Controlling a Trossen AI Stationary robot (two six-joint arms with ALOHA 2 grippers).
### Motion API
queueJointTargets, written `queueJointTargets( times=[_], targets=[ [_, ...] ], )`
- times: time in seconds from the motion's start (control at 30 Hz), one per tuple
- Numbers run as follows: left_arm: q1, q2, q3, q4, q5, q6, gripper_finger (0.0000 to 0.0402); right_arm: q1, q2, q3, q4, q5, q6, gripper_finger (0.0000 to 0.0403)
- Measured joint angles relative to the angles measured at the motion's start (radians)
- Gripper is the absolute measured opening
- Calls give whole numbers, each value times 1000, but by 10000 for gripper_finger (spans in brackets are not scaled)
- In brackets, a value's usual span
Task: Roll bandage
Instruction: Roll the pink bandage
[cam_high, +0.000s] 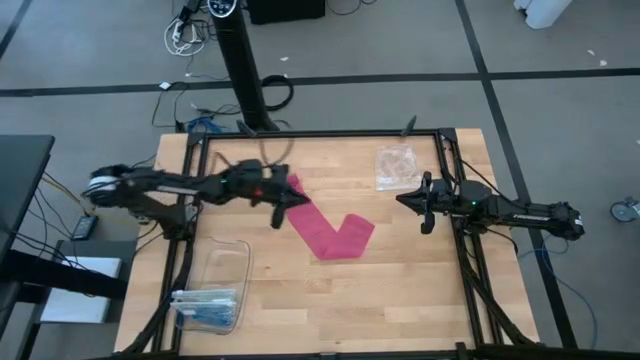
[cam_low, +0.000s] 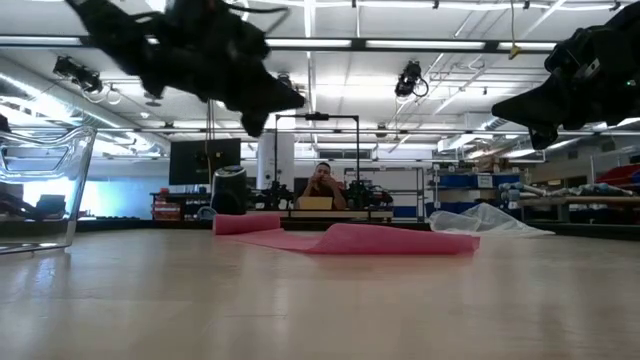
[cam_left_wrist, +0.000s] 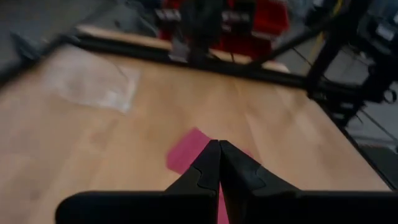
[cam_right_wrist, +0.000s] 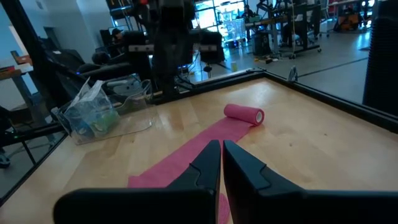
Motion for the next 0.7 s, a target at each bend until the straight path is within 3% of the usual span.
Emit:
queueJointTargets(
  times=[0.2,0.53,0.7],
  targets=[
    [-63,235,163,-2,-8,64,25,0,0,0,0,0,0,22],
    [-86,521,403,-153,-142,87,103,0,0,0,0,0,0,23],
    [-85,649,541,-200,-150,99,116,0,0,0,0,0,0,22]
  ],
)
